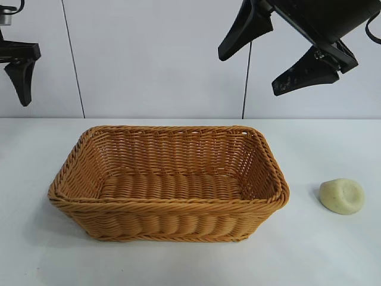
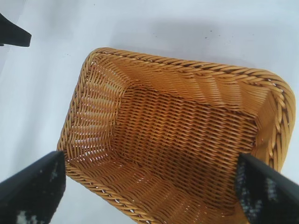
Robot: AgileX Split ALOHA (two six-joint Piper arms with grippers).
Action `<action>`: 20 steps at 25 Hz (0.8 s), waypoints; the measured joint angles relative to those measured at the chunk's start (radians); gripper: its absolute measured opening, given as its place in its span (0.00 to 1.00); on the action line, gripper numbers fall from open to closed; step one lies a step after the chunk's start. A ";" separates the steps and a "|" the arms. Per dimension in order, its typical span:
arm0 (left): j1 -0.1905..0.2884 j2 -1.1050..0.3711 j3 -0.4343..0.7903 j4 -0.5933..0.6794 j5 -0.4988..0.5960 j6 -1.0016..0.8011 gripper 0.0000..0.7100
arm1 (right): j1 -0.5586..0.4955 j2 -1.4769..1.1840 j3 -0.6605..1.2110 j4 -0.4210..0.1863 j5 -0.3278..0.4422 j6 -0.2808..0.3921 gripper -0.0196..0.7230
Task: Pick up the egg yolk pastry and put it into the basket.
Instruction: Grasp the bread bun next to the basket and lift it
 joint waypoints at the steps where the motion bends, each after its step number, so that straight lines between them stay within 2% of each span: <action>1: 0.000 -0.026 0.022 0.005 0.000 0.002 0.98 | 0.000 0.000 0.000 0.000 0.000 0.000 0.94; 6: 0.000 -0.207 0.223 0.015 0.000 0.006 0.98 | 0.000 0.000 0.000 0.000 0.001 0.000 0.94; 20: 0.000 -0.934 0.895 0.008 0.002 0.008 0.98 | 0.000 0.000 0.000 0.000 0.002 0.000 0.94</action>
